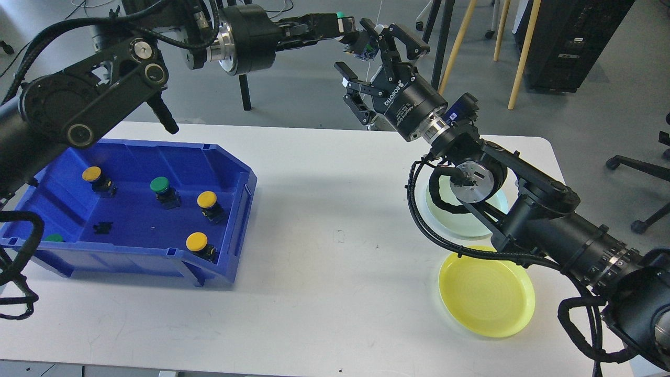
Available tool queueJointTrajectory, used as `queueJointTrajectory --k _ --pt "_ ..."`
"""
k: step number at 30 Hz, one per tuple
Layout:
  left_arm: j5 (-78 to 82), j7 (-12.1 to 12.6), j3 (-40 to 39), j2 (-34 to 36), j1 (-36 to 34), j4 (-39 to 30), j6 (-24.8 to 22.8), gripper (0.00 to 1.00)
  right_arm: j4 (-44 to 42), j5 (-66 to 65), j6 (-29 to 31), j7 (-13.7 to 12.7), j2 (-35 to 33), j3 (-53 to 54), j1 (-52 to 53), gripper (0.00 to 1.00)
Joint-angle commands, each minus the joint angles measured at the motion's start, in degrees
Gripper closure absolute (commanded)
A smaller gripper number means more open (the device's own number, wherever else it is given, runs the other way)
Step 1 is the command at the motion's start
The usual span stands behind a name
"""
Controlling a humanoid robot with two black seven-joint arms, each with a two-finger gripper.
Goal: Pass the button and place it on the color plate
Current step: 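Lift the green button and bring it toward the right gripper, then grasp the green button with the right gripper, release left gripper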
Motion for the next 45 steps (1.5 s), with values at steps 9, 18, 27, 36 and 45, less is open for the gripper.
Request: queueJointTrajectory --k 9,18,27,36,45 --pt "0.1 0.0 0.1 0.1 0.2 0.9 0.0 0.76 0.0 -0.9 -0.1 0.7 0.7 -0.5 -0.1 0.72" --pt "0.1 0.0 0.1 0.0 0.2 1.6 0.0 0.76 0.1 -0.8 0.3 0.5 0.7 -0.7 -0.7 0.92" --pt "0.0 0.0 0.1 -0.1 0.2 1.8 0.0 0.63 0.1 -0.8 0.5 0.6 0.6 -0.7 -0.8 0.95" --pt "-0.9 -0.1 0.0 -0.1 0.2 3.4 0.0 0.00 0.1 -0.8 0.5 0.6 0.6 -0.7 -0.8 0.95" --pt "-0.9 0.0 0.0 0.9 0.3 3.6 0.0 0.00 0.9 -0.6 1.4 0.5 -2.4 -0.5 -3.6 0.95"
